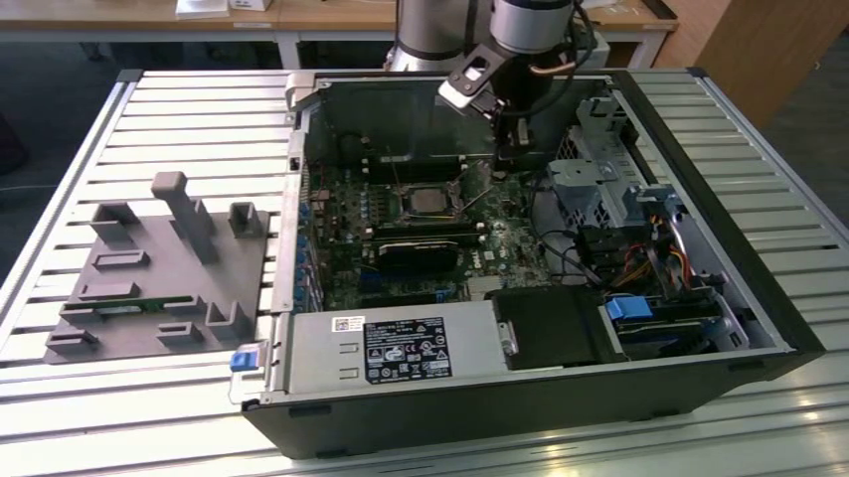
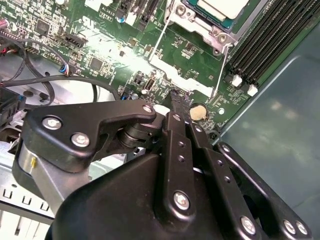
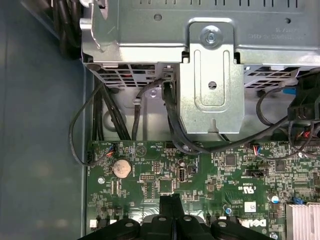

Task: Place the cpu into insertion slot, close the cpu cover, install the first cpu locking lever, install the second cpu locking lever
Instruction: 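Close the cpu cover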

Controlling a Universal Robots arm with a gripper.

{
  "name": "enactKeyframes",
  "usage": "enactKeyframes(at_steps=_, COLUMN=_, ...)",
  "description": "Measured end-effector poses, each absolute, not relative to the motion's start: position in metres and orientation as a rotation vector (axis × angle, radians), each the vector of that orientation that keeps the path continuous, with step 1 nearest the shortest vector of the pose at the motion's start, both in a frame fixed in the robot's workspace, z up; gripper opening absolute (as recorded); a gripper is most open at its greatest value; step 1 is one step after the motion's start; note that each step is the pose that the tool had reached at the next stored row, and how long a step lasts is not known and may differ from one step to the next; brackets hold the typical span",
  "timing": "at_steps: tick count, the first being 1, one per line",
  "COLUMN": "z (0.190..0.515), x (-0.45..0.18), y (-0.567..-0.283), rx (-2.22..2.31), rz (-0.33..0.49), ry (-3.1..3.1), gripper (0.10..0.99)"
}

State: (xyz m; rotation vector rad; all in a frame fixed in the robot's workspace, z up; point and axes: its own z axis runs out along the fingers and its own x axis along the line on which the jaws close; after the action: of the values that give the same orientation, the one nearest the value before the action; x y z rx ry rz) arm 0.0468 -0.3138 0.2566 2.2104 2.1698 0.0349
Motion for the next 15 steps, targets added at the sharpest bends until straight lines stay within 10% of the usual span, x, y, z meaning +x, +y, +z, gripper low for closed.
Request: enactKeyframes(at_steps=15, z=0.245, x=0.049, y=-0.312, rx=2.210, rz=0.035, ry=2.170, gripper=0.106)
